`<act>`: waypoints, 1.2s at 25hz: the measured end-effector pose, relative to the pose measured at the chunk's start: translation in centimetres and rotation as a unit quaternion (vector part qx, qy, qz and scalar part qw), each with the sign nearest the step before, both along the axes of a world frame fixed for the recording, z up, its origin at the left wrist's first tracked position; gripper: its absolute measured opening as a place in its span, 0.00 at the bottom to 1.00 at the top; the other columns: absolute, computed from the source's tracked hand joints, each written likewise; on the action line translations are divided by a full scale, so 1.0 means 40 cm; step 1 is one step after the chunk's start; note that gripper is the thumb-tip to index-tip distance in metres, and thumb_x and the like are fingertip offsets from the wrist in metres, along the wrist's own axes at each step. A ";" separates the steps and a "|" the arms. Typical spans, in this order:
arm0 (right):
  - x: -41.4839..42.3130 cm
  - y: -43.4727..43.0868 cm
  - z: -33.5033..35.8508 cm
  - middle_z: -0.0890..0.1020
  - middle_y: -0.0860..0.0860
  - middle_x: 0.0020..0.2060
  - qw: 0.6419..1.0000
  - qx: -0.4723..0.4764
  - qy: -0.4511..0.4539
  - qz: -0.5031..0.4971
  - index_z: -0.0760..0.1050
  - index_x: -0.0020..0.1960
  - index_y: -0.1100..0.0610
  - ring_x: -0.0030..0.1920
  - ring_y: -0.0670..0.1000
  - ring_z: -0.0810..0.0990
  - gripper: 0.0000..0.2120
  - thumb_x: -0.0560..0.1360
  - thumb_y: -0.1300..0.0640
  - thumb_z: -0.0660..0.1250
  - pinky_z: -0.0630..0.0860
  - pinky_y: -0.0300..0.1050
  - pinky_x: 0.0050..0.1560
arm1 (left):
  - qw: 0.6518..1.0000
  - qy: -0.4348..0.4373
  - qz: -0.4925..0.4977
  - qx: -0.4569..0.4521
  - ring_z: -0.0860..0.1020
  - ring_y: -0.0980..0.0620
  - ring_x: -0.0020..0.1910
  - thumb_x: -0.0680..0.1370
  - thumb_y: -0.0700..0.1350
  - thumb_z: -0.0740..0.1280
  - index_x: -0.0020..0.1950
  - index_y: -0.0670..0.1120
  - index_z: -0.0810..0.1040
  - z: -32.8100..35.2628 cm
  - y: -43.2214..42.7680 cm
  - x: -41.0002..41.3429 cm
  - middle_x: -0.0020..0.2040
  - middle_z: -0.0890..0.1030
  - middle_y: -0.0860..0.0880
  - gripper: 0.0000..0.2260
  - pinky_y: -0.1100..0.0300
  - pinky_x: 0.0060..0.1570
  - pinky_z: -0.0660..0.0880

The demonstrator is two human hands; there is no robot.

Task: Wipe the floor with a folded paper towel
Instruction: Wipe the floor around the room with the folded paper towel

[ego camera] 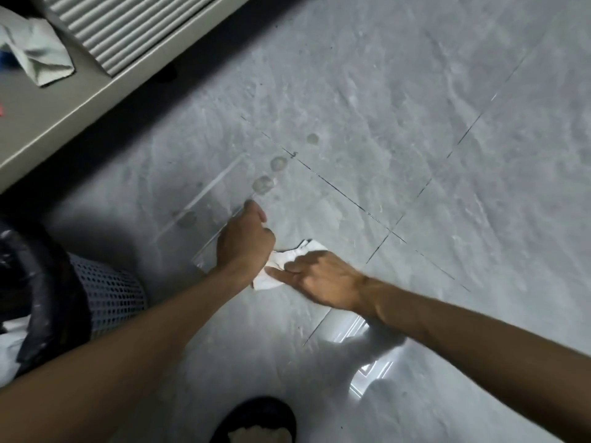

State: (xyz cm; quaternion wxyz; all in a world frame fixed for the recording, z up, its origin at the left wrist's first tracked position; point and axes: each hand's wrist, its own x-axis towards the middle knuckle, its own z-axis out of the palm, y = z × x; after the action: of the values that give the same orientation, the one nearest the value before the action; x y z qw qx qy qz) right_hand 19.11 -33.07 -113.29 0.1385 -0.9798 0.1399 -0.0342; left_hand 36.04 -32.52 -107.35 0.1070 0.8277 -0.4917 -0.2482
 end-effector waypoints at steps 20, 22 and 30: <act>-0.207 -0.384 0.046 0.82 0.58 0.53 0.817 0.017 0.064 -0.573 0.72 0.66 0.48 0.51 0.62 0.81 0.16 0.79 0.57 0.58 0.75 0.53 0.50 | 0.984 -0.046 -0.099 0.141 0.56 0.37 0.74 0.73 0.42 0.63 0.63 0.41 0.66 -0.029 0.015 -0.008 0.73 0.57 0.33 0.19 0.49 0.57 0.72; -0.139 -0.449 0.035 0.81 0.61 0.51 0.739 -0.031 0.051 -0.671 0.70 0.66 0.55 0.50 0.64 0.80 0.18 0.78 0.65 0.54 0.72 0.52 0.45 | 0.985 -0.032 -0.091 0.145 0.49 0.35 0.76 0.73 0.41 0.62 0.65 0.40 0.64 -0.031 0.003 -0.018 0.75 0.52 0.30 0.21 0.48 0.62 0.70; 0.125 -0.353 -0.003 0.83 0.56 0.47 0.997 -0.073 0.008 0.029 0.70 0.71 0.57 0.42 0.58 0.81 0.22 0.78 0.59 0.53 0.74 0.49 0.36 | 0.991 -0.002 -0.063 0.117 0.46 0.36 0.77 0.70 0.37 0.61 0.68 0.39 0.63 -0.067 -0.006 -0.006 0.75 0.51 0.30 0.26 0.50 0.74 0.58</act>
State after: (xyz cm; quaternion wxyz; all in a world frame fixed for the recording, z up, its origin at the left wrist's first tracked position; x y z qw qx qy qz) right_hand 24.09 -47.18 -113.43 0.0664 -0.9912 0.1094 -0.0327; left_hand 35.79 -32.76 -110.04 -0.0070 0.8026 -0.5105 -0.3086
